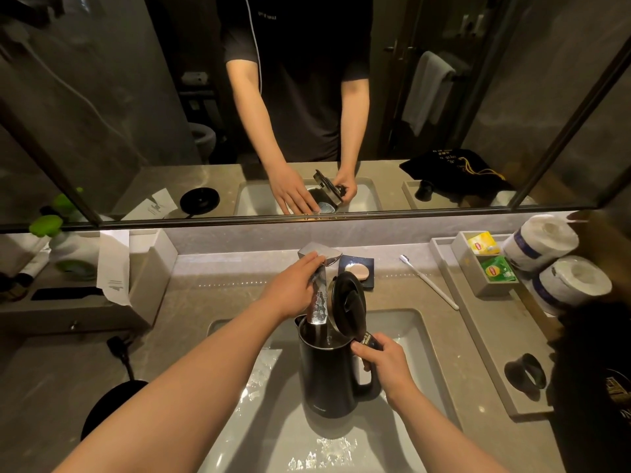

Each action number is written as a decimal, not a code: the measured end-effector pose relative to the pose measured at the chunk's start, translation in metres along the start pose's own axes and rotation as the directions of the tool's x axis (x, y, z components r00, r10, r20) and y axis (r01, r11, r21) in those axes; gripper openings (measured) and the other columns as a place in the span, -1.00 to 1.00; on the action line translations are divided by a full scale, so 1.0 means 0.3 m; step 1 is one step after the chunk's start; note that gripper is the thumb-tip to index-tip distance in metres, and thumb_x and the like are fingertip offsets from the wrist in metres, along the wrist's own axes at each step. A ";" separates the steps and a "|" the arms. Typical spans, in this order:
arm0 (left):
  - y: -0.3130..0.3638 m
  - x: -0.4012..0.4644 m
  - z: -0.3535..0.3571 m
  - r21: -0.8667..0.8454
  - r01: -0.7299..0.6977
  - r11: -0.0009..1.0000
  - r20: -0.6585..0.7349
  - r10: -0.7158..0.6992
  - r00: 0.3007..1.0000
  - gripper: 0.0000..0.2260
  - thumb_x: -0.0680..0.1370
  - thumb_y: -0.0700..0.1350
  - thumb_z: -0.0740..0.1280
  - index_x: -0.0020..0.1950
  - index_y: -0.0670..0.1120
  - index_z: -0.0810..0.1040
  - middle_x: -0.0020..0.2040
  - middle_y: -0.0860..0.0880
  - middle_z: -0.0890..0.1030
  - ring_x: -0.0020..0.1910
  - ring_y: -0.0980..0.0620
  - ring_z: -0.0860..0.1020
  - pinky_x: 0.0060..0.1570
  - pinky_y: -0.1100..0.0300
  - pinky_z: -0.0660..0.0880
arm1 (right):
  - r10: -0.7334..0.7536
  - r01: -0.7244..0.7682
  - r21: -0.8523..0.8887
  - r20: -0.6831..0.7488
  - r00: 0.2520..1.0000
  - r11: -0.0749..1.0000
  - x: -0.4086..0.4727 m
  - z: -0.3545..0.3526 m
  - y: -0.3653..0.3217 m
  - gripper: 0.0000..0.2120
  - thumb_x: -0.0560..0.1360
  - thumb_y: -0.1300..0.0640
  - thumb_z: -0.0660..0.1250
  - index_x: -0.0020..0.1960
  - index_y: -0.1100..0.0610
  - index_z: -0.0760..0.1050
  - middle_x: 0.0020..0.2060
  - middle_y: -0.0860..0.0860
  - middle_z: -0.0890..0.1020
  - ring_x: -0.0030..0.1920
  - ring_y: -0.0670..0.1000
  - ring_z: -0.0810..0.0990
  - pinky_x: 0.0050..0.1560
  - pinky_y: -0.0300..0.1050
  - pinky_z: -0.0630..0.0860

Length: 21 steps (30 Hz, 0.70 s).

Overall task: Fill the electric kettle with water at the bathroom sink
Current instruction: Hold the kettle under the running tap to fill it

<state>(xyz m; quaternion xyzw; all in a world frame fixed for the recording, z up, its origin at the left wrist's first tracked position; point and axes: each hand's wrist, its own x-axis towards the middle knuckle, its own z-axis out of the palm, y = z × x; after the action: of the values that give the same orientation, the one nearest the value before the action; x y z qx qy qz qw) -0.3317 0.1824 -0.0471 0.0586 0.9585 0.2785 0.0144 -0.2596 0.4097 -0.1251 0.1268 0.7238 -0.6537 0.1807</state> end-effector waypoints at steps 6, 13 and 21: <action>0.002 -0.008 0.003 0.014 -0.001 1.000 0.002 0.001 1.000 -0.43 0.54 -0.18 0.20 0.50 0.13 0.13 0.54 0.08 0.13 0.44 0.01 0.22 0.31 0.09 0.23 | 0.001 -0.001 -0.002 0.000 1.000 1.000 -0.002 0.006 0.000 -0.87 0.40 0.13 0.53 -0.21 0.14 0.60 -0.39 -0.02 0.64 -0.29 0.04 0.57 -0.19 -0.03 0.51; 0.005 -0.011 0.004 -0.012 -0.012 1.000 0.009 0.012 1.000 -0.41 0.53 -0.23 0.21 0.51 0.10 0.12 0.54 0.05 0.12 0.46 0.00 0.19 0.32 0.15 0.16 | 0.003 -0.003 0.014 0.000 1.000 1.000 0.000 0.001 0.004 -0.84 0.38 0.15 0.54 -0.19 0.21 0.60 -0.39 0.02 0.63 -0.32 0.02 0.55 -0.23 -0.05 0.50; 0.010 -0.017 0.001 -0.017 -0.010 1.000 0.014 0.011 1.000 -0.40 0.54 -0.23 0.21 0.52 0.09 0.10 0.55 0.05 0.10 0.47 0.01 0.16 0.37 0.11 0.14 | 0.007 -0.007 0.011 -0.010 1.000 1.000 0.003 -0.001 0.013 -0.82 0.38 0.13 0.54 -0.15 0.23 0.62 -0.38 0.02 0.66 -0.31 0.01 0.58 -0.25 -0.08 0.52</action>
<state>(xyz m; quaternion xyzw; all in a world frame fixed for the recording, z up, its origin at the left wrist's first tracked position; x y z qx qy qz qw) -0.3263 0.1843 -0.0458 0.0655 0.9557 0.2862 0.0200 -0.2587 0.4103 -0.1290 0.1336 0.7207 -0.6564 0.1787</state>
